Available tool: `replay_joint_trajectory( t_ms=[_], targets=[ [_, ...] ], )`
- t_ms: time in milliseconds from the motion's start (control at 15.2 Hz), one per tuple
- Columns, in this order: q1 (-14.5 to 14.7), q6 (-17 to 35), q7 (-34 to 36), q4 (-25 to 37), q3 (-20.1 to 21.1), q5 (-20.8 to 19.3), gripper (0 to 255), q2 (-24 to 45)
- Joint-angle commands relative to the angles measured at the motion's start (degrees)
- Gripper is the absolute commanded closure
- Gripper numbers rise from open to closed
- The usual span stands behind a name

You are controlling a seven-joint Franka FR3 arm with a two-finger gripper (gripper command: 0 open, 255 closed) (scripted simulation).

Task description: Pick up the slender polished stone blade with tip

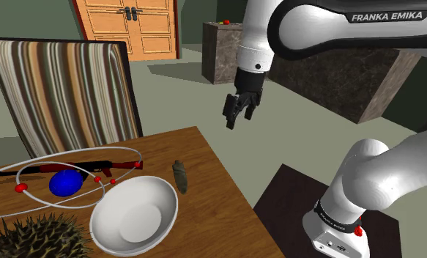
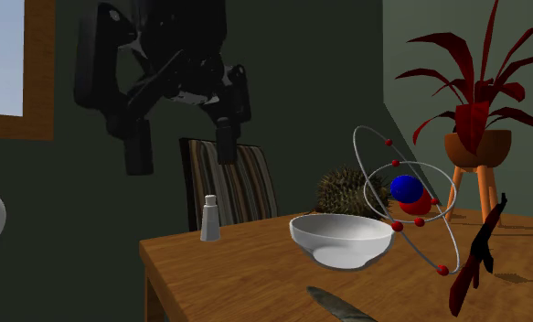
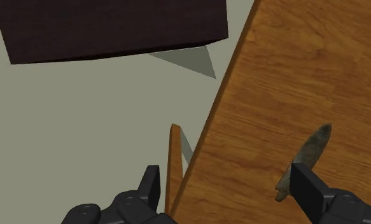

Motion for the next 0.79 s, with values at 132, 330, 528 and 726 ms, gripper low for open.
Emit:
replay_joint_trajectory(
  t_ms=[132,330,528,726],
  targets=[
    [-0.89,4.42,9.83,0.88,5.36,2.0,0,5.91],
    [-1.75,7.75,17.14,2.53,9.21,2.58,0,11.36],
    [-2.69,11.07,24.65,4.88,12.84,2.16,0,17.57],
    [-3.47,14.26,32.5,7.9,16.03,0.54,0,24.52]
  ],
)
